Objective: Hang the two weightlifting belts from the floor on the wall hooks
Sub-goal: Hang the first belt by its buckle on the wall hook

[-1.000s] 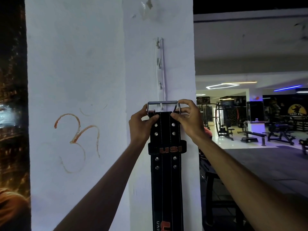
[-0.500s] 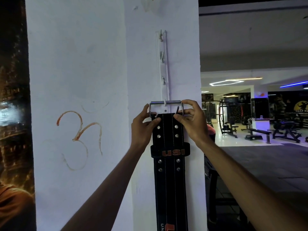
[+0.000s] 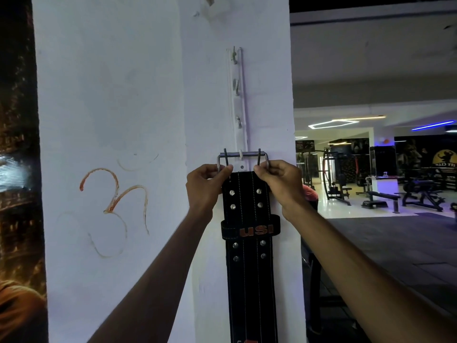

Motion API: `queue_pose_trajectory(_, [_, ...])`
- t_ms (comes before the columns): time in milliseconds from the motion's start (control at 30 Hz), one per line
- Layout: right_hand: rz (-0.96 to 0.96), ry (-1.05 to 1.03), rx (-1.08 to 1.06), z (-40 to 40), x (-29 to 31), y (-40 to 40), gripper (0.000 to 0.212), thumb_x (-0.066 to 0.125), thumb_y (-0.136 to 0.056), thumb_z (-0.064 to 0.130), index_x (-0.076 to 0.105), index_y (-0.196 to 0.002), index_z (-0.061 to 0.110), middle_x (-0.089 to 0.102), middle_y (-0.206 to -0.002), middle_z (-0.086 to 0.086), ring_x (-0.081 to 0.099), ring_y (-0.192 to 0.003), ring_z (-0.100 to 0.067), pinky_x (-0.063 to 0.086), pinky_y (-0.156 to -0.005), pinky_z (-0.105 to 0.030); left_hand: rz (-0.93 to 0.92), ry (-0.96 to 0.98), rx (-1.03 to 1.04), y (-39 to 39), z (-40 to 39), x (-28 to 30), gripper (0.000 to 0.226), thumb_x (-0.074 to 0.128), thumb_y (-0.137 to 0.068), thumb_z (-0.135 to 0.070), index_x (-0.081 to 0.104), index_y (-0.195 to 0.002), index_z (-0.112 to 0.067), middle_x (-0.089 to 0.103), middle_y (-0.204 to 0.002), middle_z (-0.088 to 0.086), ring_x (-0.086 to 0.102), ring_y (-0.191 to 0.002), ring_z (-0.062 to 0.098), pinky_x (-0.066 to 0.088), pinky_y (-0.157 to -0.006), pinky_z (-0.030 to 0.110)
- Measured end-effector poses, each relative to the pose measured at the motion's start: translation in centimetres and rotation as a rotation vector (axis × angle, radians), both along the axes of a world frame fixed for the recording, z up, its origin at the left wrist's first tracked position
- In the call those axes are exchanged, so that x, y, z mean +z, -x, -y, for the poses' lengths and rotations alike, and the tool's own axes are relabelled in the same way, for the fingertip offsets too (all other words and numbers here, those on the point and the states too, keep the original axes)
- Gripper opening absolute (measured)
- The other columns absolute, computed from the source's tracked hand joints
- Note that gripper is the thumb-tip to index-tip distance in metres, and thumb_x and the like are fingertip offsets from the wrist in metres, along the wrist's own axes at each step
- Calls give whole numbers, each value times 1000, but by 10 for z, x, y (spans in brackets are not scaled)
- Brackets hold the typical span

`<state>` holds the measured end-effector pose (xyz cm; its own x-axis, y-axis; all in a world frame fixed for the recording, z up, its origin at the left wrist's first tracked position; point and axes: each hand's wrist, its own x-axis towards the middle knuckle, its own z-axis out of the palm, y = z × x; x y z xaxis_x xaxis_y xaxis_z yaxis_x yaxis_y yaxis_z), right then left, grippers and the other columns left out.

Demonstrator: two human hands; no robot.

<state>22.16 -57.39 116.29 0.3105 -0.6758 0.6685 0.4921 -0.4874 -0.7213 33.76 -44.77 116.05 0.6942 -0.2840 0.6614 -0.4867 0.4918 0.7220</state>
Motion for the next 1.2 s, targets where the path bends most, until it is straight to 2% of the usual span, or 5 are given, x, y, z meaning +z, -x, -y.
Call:
queue_pose_trajectory(200, [-12, -7, -71, 0, 4, -3, 16, 83, -76, 24, 72, -83, 13, 77, -82, -5, 74, -85, -23, 59, -89, -47, -73, 8, -53, 3, 2, -1, 21, 84, -84, -25, 74, -90, -7, 71, -79, 11, 70, -75, 19, 62, -74, 37])
queue_pose_trajectory(467, [-20, 109, 32, -9, -37, 14, 51, 79, -82, 21, 53, -126, 29, 73, -103, -3, 73, -92, -13, 60, -81, -27, 14, -93, -231, -5, -20, -35, 22, 74, -92, -14, 75, -114, -15, 81, -100, 10, 78, -89, 16, 61, -73, 24])
queue_pose_trajectory(700, [-25, 158, 9, -8, -70, 15, 56, 73, -85, 6, 56, -137, 18, 76, -105, -4, 74, -97, -14, 58, -90, -33, 50, -108, -168, -3, -21, -44, 19, 75, -91, -10, 78, -109, -8, 83, -94, 6, 80, -88, 19, 62, -74, 25])
queue_pose_trajectory(1033, [-21, 172, -128, -13, -79, 22, 47, 73, -88, 21, 60, -132, 11, 75, -108, -3, 71, -99, -4, 57, -91, -23, 114, -218, -112, -3, -27, -63, 20, 73, -93, -22, 80, -108, -11, 83, -96, 3, 79, -95, 20, 62, -88, 38])
queue_pose_trajectory(1200, [-30, 230, -226, -24, -89, 30, 46, 76, -85, 21, 64, -129, 12, 74, -111, 3, 69, -100, 1, 59, -88, -25, 61, -255, -153, 0, -35, -70, 17, 71, -95, -17, 78, -110, -10, 83, -98, 7, 78, -94, 19, 60, -83, 35])
